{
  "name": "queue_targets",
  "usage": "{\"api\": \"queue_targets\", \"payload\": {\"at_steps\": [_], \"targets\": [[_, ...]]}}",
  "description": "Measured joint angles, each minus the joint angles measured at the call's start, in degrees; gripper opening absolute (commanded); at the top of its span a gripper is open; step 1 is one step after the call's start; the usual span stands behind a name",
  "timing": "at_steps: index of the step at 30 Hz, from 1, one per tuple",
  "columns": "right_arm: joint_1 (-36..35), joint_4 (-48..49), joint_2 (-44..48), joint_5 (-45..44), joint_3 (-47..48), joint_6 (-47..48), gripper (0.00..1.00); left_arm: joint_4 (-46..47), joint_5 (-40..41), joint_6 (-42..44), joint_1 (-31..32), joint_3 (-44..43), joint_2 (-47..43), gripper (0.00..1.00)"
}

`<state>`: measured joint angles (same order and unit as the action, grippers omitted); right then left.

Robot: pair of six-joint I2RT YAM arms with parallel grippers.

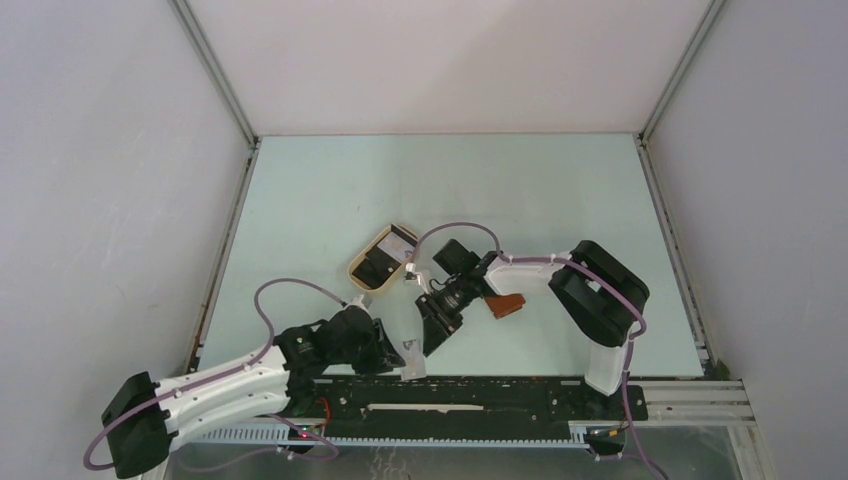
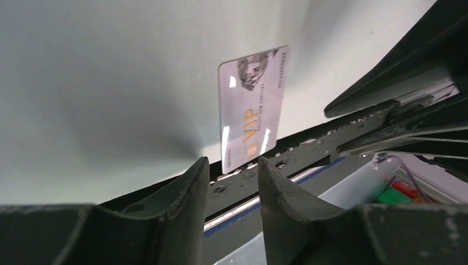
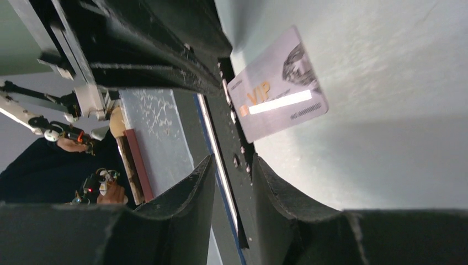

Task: Put the credit cards into the card holder
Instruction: Move the credit card to the corner of the board.

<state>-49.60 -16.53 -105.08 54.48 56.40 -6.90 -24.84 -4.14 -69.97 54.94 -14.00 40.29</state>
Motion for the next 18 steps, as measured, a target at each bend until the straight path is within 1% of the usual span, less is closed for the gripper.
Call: {"api": "queue_targets", "payload": {"at_steps": [4,9,18], "targets": [[-0.24,1.84,-2.60,-0.48,2.08,-2.45,0.38,0.24,-0.90,-1.97,0.26,0.76,1.53,0.45],[-0.92,3.21,-5.14,-0.44,3.87,-4.90,0.33,2.36,-2.21,-3.52,0.28,0.76,3.78,0.45],[-1.22,3.08,-8.76,-2.01,5.07,-5.92,0.33,6.40,-5.73,-5.75,0.42,1.20,6.99,0.45]]}}
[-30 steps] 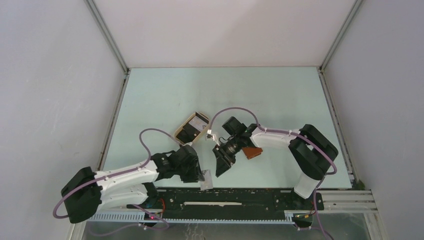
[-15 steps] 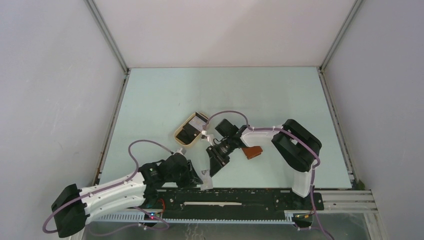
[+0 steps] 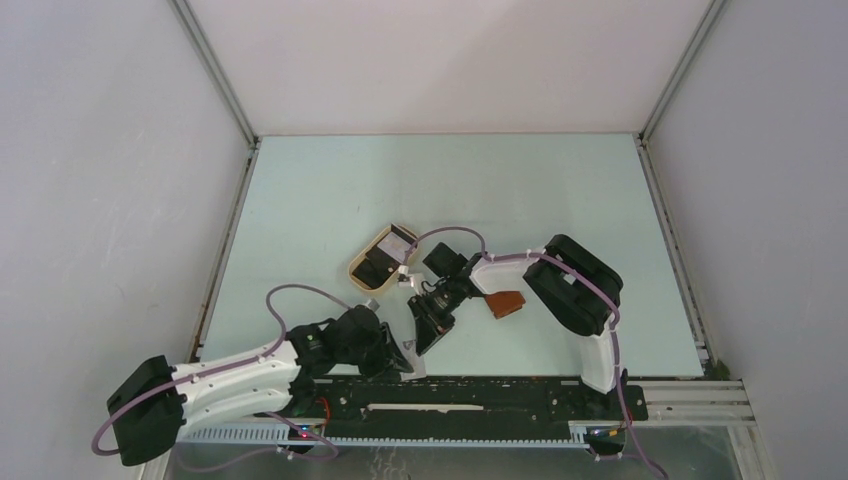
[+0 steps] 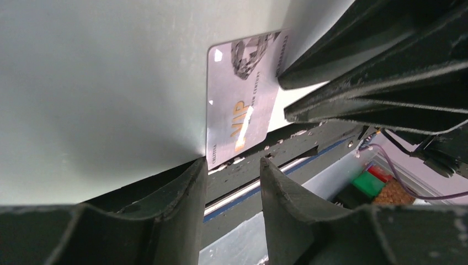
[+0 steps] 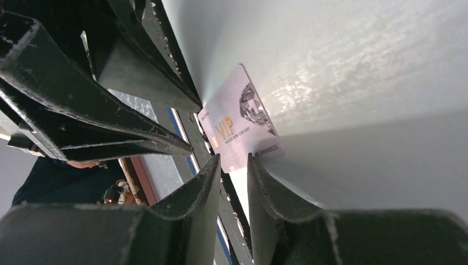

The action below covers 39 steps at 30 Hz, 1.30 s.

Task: Put the credit cards into the card holder
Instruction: Move the credit card to the corner of the board, then pick up the credit card at the corner of the board.

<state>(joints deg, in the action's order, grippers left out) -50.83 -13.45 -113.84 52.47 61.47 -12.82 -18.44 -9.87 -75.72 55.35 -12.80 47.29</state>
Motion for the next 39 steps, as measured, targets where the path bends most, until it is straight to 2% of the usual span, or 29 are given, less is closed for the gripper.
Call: {"api": "queue_targets", "payload": {"at_steps": [14,27,39], "targets": [[0.24,-1.33,-0.46,-0.79,0.17,-0.17,0.32,1.01,-0.17,-5.03,0.46,2.16,-1.31,0.47],[0.22,-1.66,-0.83,-0.59,0.39,-1.20,0.31,2.69,5.66,-13.88,5.64,3.06,-2.10,0.45],[0.00,-2.45,-1.14,-0.42,0.83,-1.22,0.31,1.05,11.78,-22.86,9.44,7.41,-12.59,0.47]]}}
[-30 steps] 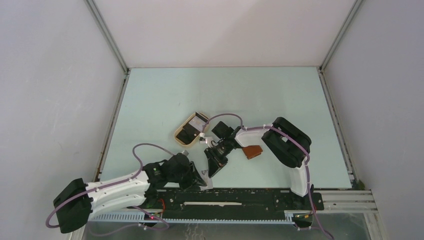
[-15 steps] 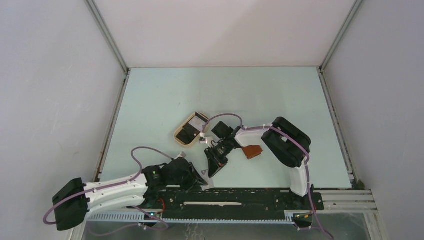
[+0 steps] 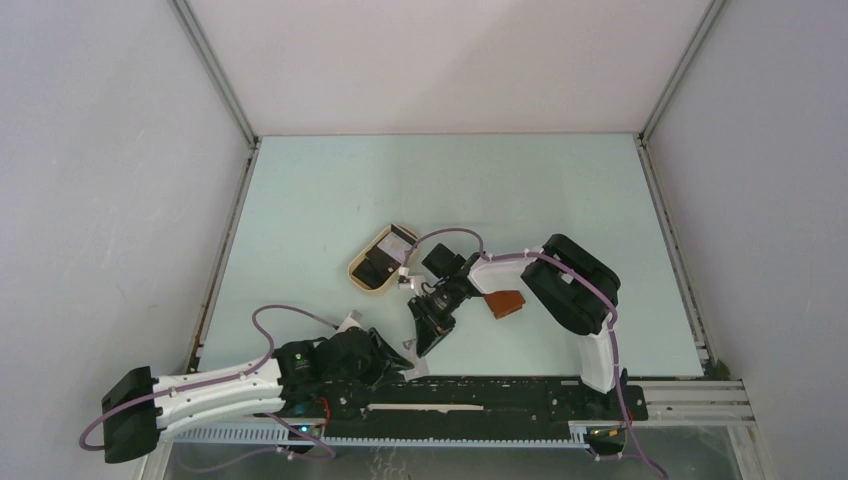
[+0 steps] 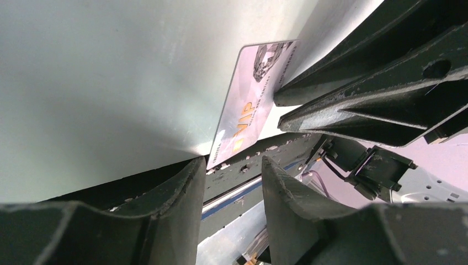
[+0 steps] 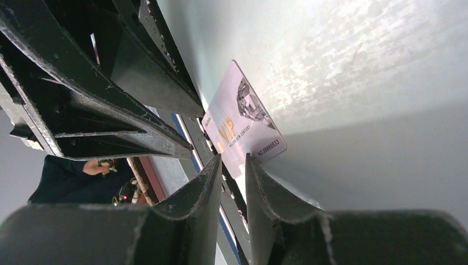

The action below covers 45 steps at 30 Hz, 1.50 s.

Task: Put the credit cards into the card holder
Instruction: Pick up the credit card at the corner of the board.

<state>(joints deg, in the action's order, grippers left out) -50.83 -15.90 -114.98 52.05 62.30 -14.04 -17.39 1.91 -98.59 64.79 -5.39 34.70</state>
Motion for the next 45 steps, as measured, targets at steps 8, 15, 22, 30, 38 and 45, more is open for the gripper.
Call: {"api": "queue_targets", "payload": {"at_steps": [8,15,22,30,38,45], "targets": [[-1.14,-0.87,-0.02,0.17,0.00,0.00,0.31,-0.02,2.47,-2.23,1.92,-0.04,-0.02,0.47],[-0.59,-1.31,-0.02,0.48,0.00,0.02,0.31,0.22,5.81,-4.37,3.15,-0.07,-1.81,0.46],[-0.13,-1.51,-0.02,0.59,0.00,0.11,0.31,0.63,7.37,-5.05,3.39,-0.07,-2.10,0.46],[0.13,-1.70,0.00,0.59,0.00,0.72,0.32,0.13,6.71,-4.92,3.82,-0.94,1.36,0.49],[0.07,-1.97,0.00,0.66,0.00,0.85,0.32,0.66,6.80,-5.49,5.03,-1.75,3.37,0.50],[0.09,-1.97,-0.02,0.72,0.00,0.85,0.32,0.74,9.20,-9.14,8.87,-1.75,4.15,0.52]]}}
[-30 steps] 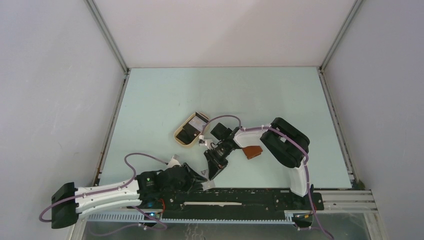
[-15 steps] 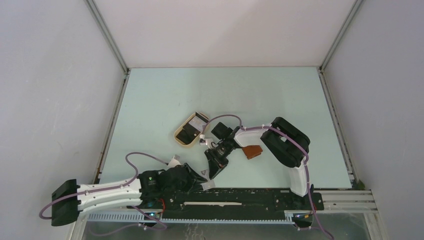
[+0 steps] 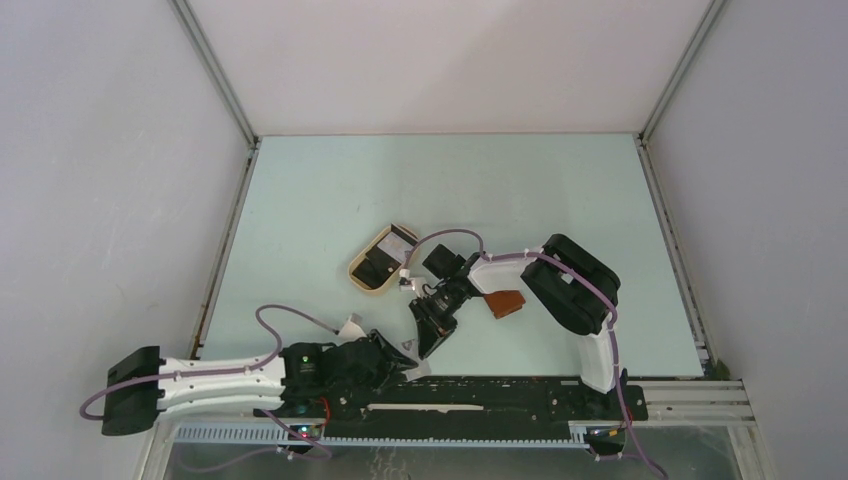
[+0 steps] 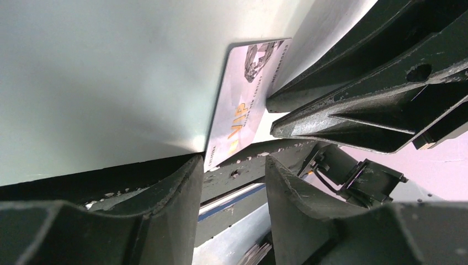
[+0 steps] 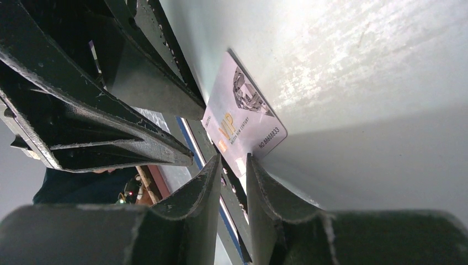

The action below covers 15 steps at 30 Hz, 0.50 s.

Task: Put the credit cards into the card holder
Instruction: Pick up the credit card at the corner of the board.

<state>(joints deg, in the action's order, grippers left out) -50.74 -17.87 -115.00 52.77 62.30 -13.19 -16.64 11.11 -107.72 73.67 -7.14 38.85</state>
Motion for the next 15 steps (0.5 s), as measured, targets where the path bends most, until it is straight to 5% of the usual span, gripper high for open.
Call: {"api": "queue_targets", "payload": {"at_steps": [15], "targets": [[0.52,-0.33,-0.50,1.20,0.00,0.00,0.32,3.13,5.75,-4.52,4.52,0.00,1.86,0.49]]}}
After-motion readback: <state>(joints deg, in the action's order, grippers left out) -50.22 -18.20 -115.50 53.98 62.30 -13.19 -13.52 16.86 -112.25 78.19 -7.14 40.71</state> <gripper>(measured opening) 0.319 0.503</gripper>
